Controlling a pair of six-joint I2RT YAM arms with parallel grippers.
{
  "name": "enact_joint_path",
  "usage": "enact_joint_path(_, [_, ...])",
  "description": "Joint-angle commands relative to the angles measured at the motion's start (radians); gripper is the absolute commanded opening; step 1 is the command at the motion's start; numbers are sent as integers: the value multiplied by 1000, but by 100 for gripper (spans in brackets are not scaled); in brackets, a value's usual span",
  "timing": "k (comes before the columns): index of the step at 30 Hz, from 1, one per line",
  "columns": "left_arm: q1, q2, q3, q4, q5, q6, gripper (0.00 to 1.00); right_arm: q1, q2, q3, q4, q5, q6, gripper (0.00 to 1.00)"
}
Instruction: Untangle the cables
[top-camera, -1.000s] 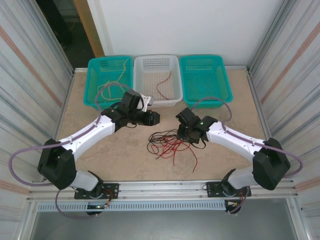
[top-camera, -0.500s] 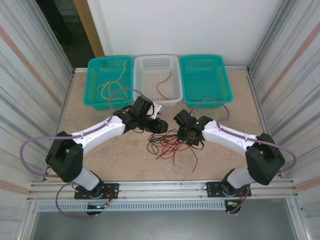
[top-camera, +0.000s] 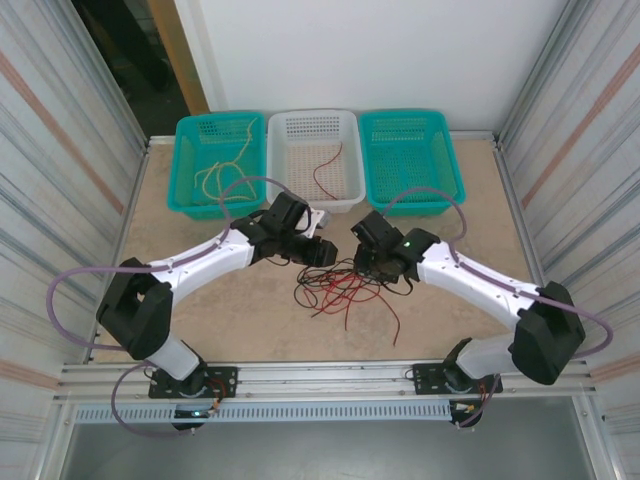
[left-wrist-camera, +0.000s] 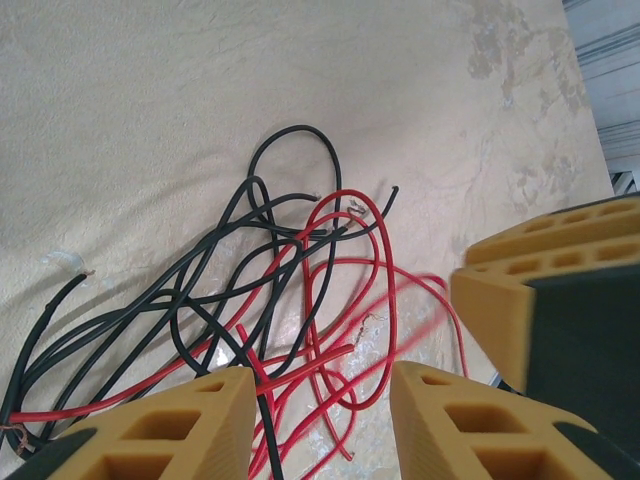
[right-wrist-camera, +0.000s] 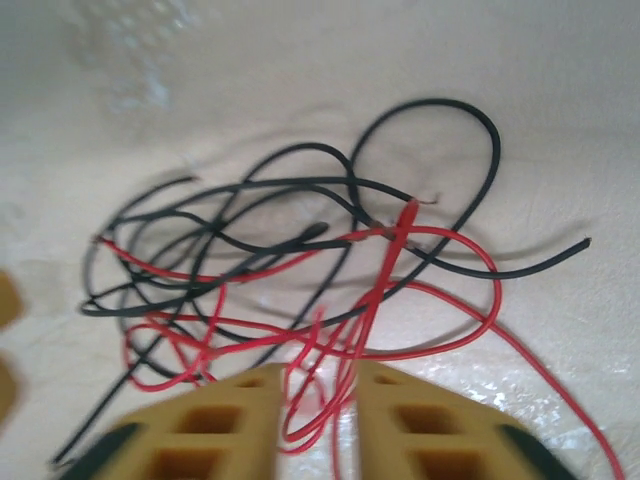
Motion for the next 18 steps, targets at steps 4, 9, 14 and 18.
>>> enact_joint_path(4, [-15, 13, 31, -23, 19, 23, 40, -76, -18, 26, -65, 8, -1, 55])
enact_joint_path(9, [-17, 11, 36, -39, 17, 32, 39, -137, 48, 9, -26, -76, 22, 50])
enact_joint_path(14, [-17, 8, 35, -47, 16, 39, 38, -151, 149, 14, -9, -108, 26, 37])
enact_joint_path(18, [-19, 7, 38, -49, 17, 40, 37, -149, 196, 9, 10, -122, 32, 31])
